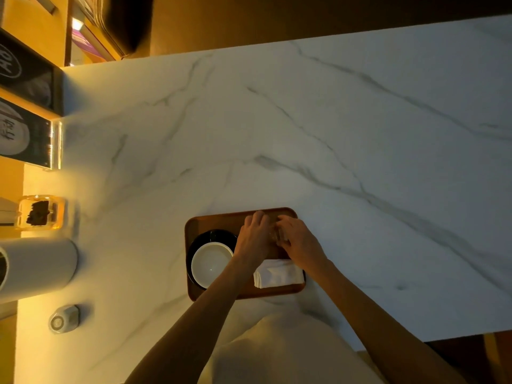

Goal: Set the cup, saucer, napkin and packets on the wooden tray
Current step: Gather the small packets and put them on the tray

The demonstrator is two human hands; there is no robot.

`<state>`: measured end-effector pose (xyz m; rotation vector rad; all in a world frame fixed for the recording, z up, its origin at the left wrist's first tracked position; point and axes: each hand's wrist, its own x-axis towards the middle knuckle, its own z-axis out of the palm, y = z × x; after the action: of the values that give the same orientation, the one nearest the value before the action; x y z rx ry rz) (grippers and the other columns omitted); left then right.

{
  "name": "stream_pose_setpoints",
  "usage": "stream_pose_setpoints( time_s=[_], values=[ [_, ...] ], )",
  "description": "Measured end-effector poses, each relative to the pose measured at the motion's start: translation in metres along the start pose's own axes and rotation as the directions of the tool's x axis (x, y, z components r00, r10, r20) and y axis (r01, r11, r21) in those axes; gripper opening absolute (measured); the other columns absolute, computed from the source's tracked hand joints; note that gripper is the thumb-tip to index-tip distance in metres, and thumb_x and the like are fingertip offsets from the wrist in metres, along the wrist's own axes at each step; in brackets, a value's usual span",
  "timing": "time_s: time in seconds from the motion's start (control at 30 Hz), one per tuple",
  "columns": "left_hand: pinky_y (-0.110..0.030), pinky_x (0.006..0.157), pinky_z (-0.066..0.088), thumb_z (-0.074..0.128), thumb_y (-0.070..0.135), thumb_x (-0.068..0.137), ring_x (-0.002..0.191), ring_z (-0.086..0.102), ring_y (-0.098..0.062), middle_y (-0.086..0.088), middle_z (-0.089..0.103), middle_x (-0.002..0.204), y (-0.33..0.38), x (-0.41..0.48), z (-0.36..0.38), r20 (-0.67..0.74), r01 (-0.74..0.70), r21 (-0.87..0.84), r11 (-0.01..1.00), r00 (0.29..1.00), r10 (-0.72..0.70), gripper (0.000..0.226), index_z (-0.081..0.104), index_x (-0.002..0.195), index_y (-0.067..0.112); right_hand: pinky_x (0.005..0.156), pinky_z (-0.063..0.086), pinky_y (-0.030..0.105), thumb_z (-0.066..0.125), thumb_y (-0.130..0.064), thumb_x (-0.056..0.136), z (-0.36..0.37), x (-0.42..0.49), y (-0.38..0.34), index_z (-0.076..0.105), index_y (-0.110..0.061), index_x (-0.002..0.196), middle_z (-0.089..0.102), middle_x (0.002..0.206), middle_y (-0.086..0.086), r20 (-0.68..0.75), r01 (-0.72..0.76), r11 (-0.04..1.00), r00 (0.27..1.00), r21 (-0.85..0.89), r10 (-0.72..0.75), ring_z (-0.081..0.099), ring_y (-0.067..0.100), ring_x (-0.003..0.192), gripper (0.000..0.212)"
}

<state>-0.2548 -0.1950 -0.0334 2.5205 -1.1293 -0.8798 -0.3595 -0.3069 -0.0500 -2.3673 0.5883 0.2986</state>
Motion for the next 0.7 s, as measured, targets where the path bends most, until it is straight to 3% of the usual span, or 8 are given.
stream_pose_setpoints(
  time_s=[0.13, 0.33, 0.7],
  values=[
    [-0.039, 0.101, 0.043, 0.064, 0.005, 0.084, 0.127, 0.038, -0.03, -0.006, 0.042, 0.139, -0.0071, -0.0001, 0.003, 0.078, -0.06, 0.101, 0.993, 0.996, 0.052, 0.047, 0.046, 0.128, 0.013, 0.102, 0.045, 0.031, 0.058, -0.023, 0.093, 0.0048, 0.0024, 0.0042, 0.054, -0.015, 0.129, 0.05, 0.141, 0.004, 0.005, 0.01, 0.998, 1.0, -0.064, -0.009, 0.042, 0.019, 0.132, 0.037],
    [-0.035, 0.094, 0.047, 0.065, 0.005, 0.084, 0.119, 0.042, -0.026, -0.005, 0.047, 0.13, -0.006, -0.0012, 0.0024, 0.063, -0.094, 0.135, 0.986, 0.994, 0.087, 0.044, 0.048, 0.124, 0.014, 0.094, 0.051, 0.028, 0.059, -0.025, 0.092, 0.0062, -0.0011, 0.0009, 0.057, -0.016, 0.126, 0.055, 0.135, 0.003, -0.054, 0.012, 0.996, 0.998, -0.083, -0.017, 0.047, 0.019, 0.128, 0.035],
    [-0.034, 0.092, 0.047, 0.066, 0.007, 0.085, 0.12, 0.043, -0.027, -0.009, 0.045, 0.132, -0.0038, -0.0018, 0.0027, 0.062, -0.092, 0.172, 0.981, 0.995, 0.082, 0.05, 0.044, 0.13, 0.012, 0.1, 0.048, 0.029, 0.054, -0.024, 0.096, 0.0038, -0.0055, 0.0024, 0.054, -0.013, 0.132, 0.051, 0.141, 0.006, -0.046, 0.055, 0.991, 0.997, -0.123, -0.061, 0.043, 0.02, 0.133, 0.038]
  ],
)
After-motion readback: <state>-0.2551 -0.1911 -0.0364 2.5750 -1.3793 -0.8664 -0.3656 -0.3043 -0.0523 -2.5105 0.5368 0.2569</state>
